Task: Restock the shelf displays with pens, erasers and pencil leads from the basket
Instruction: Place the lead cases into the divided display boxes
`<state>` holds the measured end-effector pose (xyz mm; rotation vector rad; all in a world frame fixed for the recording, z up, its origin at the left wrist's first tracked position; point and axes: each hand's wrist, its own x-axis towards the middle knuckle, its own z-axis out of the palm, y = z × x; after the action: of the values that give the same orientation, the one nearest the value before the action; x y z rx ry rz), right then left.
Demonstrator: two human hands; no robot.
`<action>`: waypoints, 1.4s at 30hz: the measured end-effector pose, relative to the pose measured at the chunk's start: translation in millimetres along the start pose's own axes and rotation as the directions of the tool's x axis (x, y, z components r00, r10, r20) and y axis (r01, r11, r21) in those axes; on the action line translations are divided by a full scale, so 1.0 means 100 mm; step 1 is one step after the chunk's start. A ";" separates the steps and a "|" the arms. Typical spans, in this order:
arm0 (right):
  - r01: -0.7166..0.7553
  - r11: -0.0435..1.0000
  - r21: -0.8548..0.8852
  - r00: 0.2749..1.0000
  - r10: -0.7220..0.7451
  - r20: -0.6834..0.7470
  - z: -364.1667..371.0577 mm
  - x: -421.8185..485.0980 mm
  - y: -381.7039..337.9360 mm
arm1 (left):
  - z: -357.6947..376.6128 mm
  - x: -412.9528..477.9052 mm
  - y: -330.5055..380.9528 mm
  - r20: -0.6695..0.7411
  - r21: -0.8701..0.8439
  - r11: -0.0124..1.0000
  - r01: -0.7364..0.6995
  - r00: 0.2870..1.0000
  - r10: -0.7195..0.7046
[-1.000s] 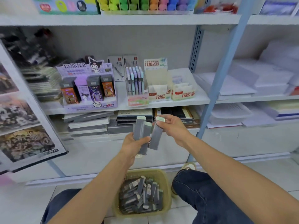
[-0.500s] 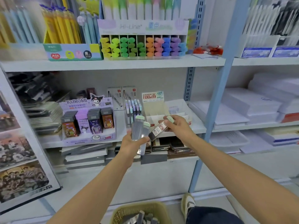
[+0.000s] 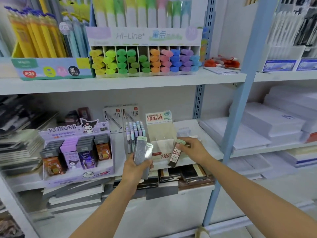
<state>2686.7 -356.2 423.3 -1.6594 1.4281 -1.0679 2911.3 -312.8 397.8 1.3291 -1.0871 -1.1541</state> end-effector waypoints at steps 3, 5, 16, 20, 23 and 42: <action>0.025 1.000 0.013 1.000 -0.025 -0.019 0.07 0.01 0.00 | -0.03 0.09 0.01 -0.024 -0.020 1.000 0.012 1.000 -0.012; 0.019 0.999 0.034 1.000 -0.020 0.010 0.07 0.01 0.00 | -0.05 0.13 0.01 -0.029 -0.054 0.998 0.008 1.000 -0.010; 0.117 0.963 0.242 0.954 -0.041 -0.297 -0.55 0.35 -0.39 | 0.12 0.18 0.18 0.071 -0.137 0.990 -0.017 0.997 0.026; 0.126 0.990 0.060 0.943 -0.101 -0.316 -0.55 0.56 -0.38 | 0.19 0.26 0.27 0.121 -0.171 0.985 -0.028 0.991 0.049; 0.108 0.988 -0.109 0.958 -0.133 -0.255 -0.44 0.65 -0.29 | 0.20 0.31 0.29 0.136 -0.172 0.985 -0.024 0.990 0.047; 0.154 0.968 -0.196 0.946 -0.202 -0.253 -0.17 0.64 -0.30 | 0.14 0.31 0.33 0.227 -0.134 0.991 -0.010 0.973 0.041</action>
<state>2687.4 -414.3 467.1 -1.8507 1.6067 -1.3488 2901.1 -347.9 428.8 1.0954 -1.1674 -1.3616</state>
